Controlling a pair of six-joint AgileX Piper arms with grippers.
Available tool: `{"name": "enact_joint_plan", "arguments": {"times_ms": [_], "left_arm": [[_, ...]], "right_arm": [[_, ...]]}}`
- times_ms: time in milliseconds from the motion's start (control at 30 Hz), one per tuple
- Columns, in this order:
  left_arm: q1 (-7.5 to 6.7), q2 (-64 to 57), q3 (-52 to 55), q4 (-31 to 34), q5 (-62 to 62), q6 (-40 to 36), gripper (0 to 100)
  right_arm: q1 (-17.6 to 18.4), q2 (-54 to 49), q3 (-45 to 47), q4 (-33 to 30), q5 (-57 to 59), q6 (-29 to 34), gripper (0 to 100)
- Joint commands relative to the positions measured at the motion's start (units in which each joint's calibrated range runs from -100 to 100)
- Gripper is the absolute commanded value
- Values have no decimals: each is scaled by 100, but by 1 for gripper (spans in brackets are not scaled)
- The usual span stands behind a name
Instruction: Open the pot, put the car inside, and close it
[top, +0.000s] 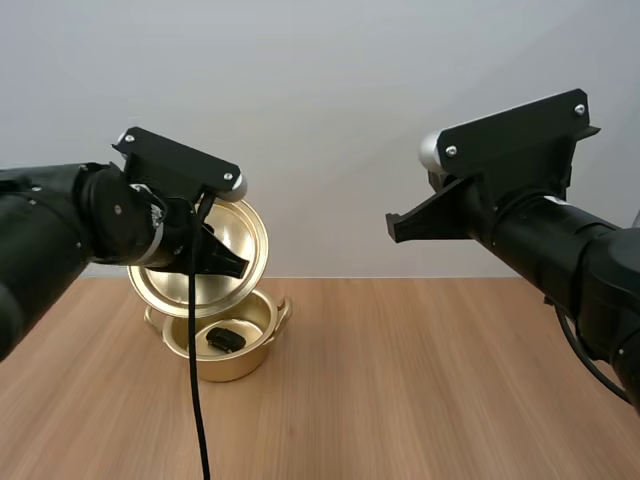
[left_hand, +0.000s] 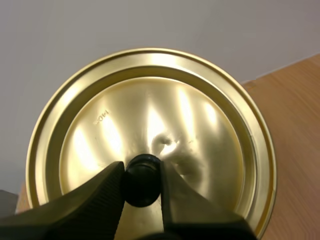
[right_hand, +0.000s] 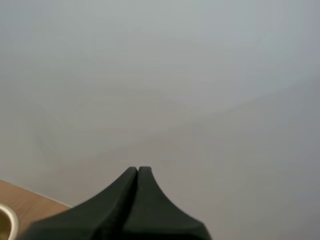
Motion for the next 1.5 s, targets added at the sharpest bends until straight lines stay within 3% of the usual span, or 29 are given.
{"name": "enact_joint_plan", "arguments": {"times_ms": [0, 767, 1467], "left_arm": [[-3, 1190, 8, -12, 61, 5, 0], [-3, 3239, -550, -2, 436, 266, 0], [-3, 3927, -550, 0, 164, 266, 0]], "right_arm": [[-3, -2, 2, -11, 0, 6, 0], [-3, -2, 2, -236, 0, 71, 0], [-3, -2, 2, -241, 17, 69, 0]]}}
